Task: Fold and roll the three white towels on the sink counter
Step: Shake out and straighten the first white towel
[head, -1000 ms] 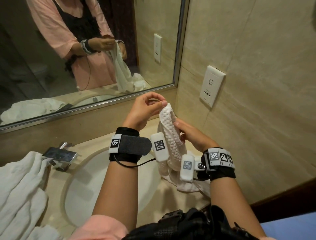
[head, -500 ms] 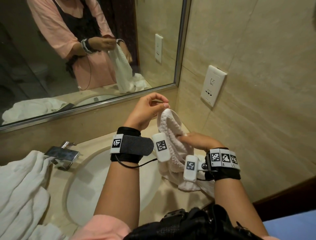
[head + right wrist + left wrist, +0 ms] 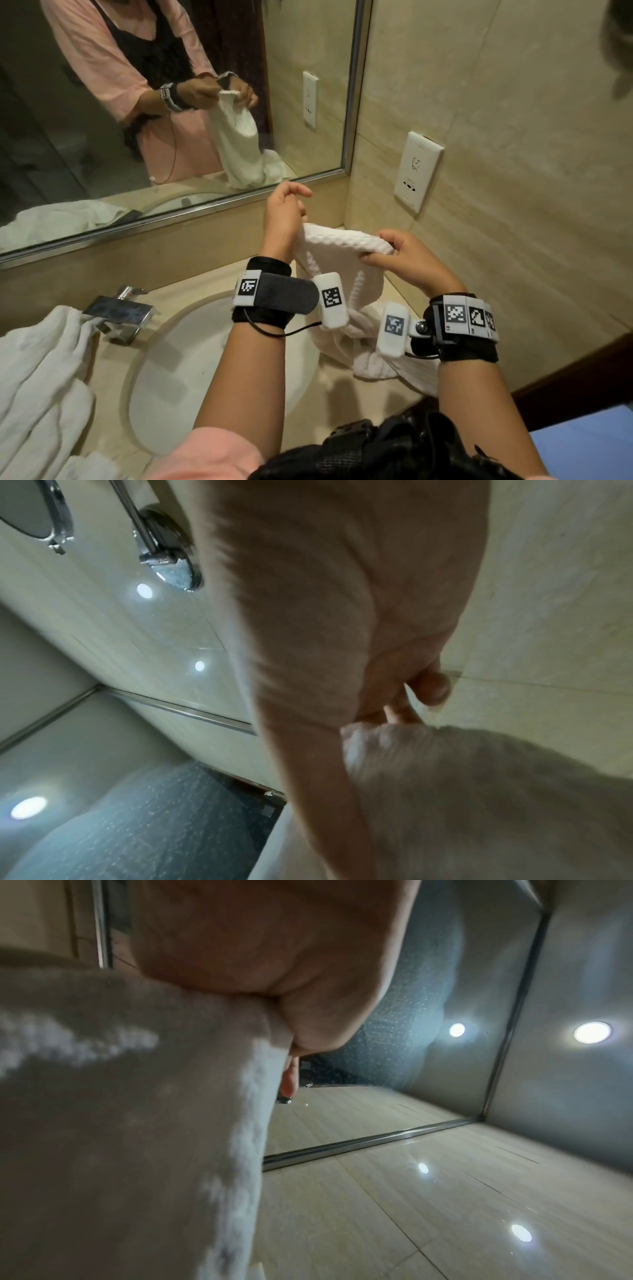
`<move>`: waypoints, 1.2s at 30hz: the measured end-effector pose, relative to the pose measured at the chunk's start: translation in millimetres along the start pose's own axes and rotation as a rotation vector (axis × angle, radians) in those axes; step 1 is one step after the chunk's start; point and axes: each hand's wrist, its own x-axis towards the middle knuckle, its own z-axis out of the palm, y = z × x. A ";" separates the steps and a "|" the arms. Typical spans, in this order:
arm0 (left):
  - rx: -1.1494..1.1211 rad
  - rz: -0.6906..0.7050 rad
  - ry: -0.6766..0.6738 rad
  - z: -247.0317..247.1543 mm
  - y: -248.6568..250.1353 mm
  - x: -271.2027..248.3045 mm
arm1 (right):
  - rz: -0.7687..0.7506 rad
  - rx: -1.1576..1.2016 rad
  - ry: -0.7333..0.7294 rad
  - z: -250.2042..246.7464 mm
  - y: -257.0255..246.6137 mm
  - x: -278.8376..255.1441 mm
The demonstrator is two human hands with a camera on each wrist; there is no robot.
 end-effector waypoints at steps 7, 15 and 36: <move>-0.078 0.219 0.027 -3.2 17.7 -2.2 | 0.169 -0.142 -0.433 4.0 6.3 -14.5; -0.059 0.282 0.003 -0.5 17.9 -7.4 | 0.200 -0.614 0.502 1.9 8.5 -16.0; 0.175 0.365 -0.245 -21.5 9.0 0.3 | -0.136 -0.292 0.781 -27.4 -24.8 -13.0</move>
